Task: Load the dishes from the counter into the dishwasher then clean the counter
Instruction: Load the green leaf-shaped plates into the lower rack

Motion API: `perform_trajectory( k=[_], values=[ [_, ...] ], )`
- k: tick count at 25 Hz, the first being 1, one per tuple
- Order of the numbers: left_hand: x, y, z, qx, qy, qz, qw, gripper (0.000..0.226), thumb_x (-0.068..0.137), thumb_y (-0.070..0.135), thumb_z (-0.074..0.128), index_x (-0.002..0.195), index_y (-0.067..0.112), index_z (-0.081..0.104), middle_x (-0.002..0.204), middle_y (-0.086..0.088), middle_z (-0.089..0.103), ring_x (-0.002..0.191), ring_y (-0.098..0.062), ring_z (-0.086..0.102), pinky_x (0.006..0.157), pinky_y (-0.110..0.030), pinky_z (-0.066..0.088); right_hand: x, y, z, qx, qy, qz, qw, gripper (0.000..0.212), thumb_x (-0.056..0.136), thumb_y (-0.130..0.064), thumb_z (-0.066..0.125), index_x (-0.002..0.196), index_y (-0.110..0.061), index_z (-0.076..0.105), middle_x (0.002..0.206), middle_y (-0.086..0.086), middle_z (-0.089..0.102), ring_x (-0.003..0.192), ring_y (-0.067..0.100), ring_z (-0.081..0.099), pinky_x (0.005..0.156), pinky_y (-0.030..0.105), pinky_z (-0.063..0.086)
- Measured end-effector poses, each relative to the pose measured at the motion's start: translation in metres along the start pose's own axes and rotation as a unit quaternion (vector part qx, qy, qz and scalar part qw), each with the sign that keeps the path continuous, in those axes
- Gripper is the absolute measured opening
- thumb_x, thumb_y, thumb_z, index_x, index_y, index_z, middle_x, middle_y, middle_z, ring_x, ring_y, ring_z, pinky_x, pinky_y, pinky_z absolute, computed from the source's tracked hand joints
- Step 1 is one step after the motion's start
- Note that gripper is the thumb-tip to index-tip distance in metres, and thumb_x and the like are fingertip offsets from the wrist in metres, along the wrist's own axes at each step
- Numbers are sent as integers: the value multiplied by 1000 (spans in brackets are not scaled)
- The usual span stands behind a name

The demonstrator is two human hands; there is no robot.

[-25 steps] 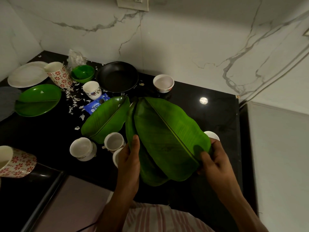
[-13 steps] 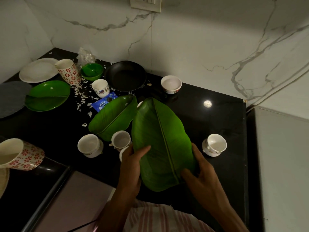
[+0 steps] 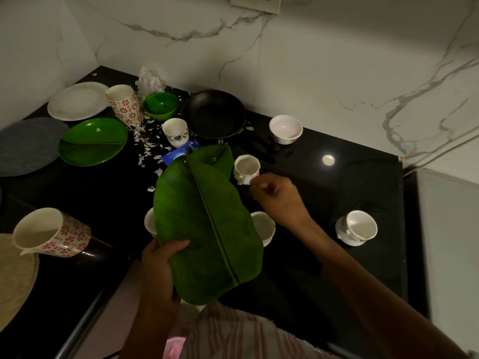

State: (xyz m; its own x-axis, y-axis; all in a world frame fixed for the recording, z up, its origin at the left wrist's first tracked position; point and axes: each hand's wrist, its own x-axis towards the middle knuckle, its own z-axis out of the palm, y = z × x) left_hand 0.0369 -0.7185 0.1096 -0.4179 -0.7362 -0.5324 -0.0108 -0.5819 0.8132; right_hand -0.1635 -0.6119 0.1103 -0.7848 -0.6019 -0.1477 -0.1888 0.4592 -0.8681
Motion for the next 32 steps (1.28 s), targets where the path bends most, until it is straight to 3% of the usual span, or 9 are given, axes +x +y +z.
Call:
perform_trajectory(
  k=[3,8,11,16,19,22,27,32],
  values=[
    [6,12,-12,-14,9,-4,1000,25,79,-8,52,91,8,67,74,-5,74,78,-32,66,71,-38,51,52,-16,37,-162,-7,-95,982,16,90,-8,56,94,0,69,91,16,71,87,30,67,78,41,54],
    [9,25,-26,-25,4,-25,999,34,60,3,60,92,8,70,79,-12,74,73,-35,69,69,-39,53,145,-26,71,-367,-40,-53,928,37,90,-27,60,122,-10,56,126,12,57,120,34,51,102,46,38],
    [11,28,-32,-30,7,-44,999,46,50,5,68,95,7,70,81,-14,75,71,-36,70,68,-39,53,179,-23,82,-389,-62,-19,919,57,85,-38,71,129,-10,49,133,14,52,126,35,45,103,51,36],
    [15,30,-34,-20,11,-71,997,56,48,10,67,104,6,71,90,-19,74,81,-42,70,76,-51,56,202,-17,97,-405,-68,1,912,70,80,-41,76,135,-9,45,138,15,43,126,36,45,99,48,46],
    [19,34,-36,-18,7,-85,996,65,47,8,70,111,4,67,93,-19,74,79,-38,71,67,-43,56,203,-17,102,-406,-54,20,912,83,75,-39,81,141,-11,39,143,15,36,132,36,39,99,50,43],
    [23,39,-38,-22,15,-94,995,79,43,9,71,121,4,61,100,-20,71,75,-32,72,52,-35,55,207,-13,105,-402,-56,35,913,67,77,-34,81,132,-10,50,142,15,35,128,36,42,100,49,44],
    [28,41,-38,-25,8,-96,995,68,54,9,66,122,8,61,103,-20,70,85,-38,70,61,-39,54,213,-9,91,-373,-4,15,928,23,88,-9,63,110,-2,62,119,21,59,107,39,61,85,41,51],
    [32,38,-38,-20,6,-85,996,67,53,10,69,119,10,62,104,-20,70,86,-40,69,68,-44,55,212,-13,55,-390,98,42,914,31,87,-17,61,116,-6,62,116,18,65,109,38,62,84,40,52]
  ],
)
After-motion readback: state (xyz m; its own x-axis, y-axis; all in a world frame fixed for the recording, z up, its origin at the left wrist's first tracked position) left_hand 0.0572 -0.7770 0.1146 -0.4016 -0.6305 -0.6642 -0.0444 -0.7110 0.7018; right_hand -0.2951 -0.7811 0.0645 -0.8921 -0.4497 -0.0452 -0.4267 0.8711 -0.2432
